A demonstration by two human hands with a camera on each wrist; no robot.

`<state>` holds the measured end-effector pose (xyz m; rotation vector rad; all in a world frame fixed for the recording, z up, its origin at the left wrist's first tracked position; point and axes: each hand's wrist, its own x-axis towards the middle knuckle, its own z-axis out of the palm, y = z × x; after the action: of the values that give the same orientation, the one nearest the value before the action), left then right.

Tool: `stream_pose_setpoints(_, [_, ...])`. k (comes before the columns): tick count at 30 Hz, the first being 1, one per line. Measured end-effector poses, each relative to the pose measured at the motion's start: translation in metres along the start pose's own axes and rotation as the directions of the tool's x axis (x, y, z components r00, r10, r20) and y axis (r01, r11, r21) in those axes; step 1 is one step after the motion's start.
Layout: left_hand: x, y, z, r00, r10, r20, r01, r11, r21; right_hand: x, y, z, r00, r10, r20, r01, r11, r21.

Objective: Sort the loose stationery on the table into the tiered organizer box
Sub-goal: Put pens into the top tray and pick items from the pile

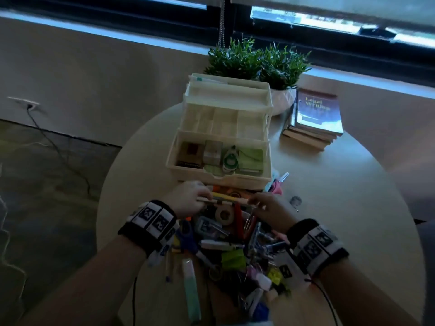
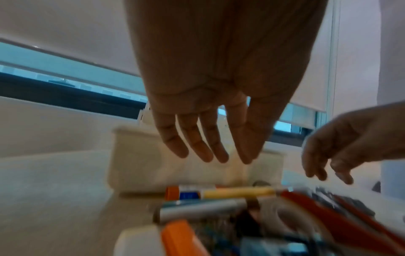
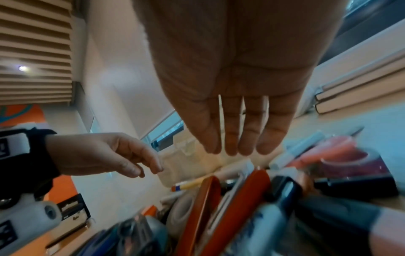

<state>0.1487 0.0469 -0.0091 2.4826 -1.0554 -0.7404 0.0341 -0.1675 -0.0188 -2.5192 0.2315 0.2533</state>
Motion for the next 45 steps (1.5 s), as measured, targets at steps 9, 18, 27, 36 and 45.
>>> stream_pose_setpoints(9, [0.026, -0.009, 0.034, 0.979, -0.203, 0.015, 0.2, 0.972, 0.125, 0.02, -0.011, 0.016, 0.995, 0.099, 0.018, -0.097, 0.988, -0.123])
stream_pose_setpoints(18, [0.018, 0.001, -0.007, 0.999, -0.052, 0.0, 0.051, 0.981, 0.185, 0.02, 0.003, -0.021, 0.991, 0.13, -0.042, -0.129, 0.992, 0.008])
stream_pose_setpoints(27, [0.047, -0.025, -0.139, 0.853, 0.099, -0.513, -0.143, 0.989, -0.047, 0.112, -0.031, -0.16, 0.913, -0.011, -0.408, 0.017, 1.0, 0.012])
stream_pose_setpoints(36, [0.176, -0.062, -0.227, 0.849, 0.024, -0.527, 0.04, 0.993, 0.109, 0.237, -0.04, -0.194, 0.926, 0.077, -0.371, -0.114, 0.99, -0.08])
stream_pose_setpoints(45, [0.228, -0.056, -0.238, 0.921, 0.06, -0.384, 0.04, 0.969, 0.246, 0.283, -0.025, -0.211, 0.937, 0.121, -0.327, -0.208, 0.947, -0.245])
